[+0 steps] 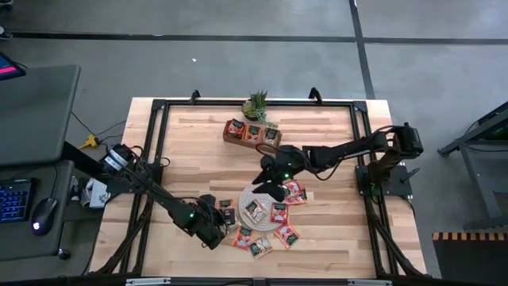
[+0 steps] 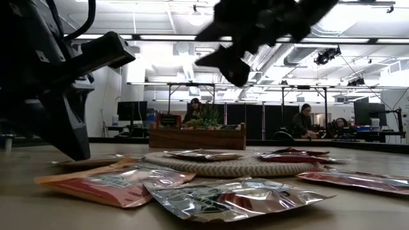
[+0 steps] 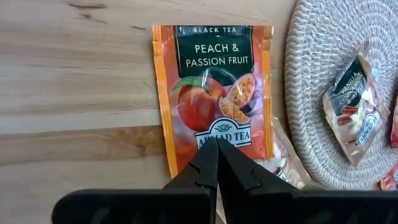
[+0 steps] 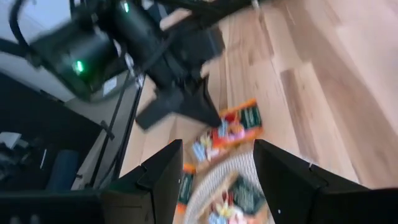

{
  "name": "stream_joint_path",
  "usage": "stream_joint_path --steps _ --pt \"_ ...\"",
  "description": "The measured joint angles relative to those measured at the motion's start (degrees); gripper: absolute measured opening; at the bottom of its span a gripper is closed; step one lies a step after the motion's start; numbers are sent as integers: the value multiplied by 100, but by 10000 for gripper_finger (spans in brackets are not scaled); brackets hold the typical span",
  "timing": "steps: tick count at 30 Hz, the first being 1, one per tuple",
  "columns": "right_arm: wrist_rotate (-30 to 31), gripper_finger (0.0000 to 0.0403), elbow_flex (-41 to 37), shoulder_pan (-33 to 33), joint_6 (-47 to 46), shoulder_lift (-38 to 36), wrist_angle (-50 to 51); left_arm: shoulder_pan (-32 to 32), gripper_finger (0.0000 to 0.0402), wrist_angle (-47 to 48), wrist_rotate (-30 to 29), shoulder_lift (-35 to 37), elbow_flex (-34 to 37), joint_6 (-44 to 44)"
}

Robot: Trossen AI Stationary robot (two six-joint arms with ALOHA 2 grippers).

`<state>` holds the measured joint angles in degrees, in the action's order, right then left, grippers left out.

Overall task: Pick & Place Tea
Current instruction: Put the orange tea bag into the middle section of the wooden organizer

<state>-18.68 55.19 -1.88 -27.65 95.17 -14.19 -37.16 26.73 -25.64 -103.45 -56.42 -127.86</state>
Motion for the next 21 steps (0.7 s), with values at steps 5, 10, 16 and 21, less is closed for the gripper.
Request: stream_joint_path --steps 5,10,16,21 --pt "-70 193 852 -3 12 537 565 1 0 18 45 -203 -11 17" --pt "-116 193 1215 24 -538 1203 1181 1 0 198 106 -222 -11 53" --pt "-360 193 1153 127 -1195 1642 750 -73 0 423 85 -228 -11 385" --pt "-384 193 1356 113 -1287 1856 539 -78 0 447 -15 -233 2 683"
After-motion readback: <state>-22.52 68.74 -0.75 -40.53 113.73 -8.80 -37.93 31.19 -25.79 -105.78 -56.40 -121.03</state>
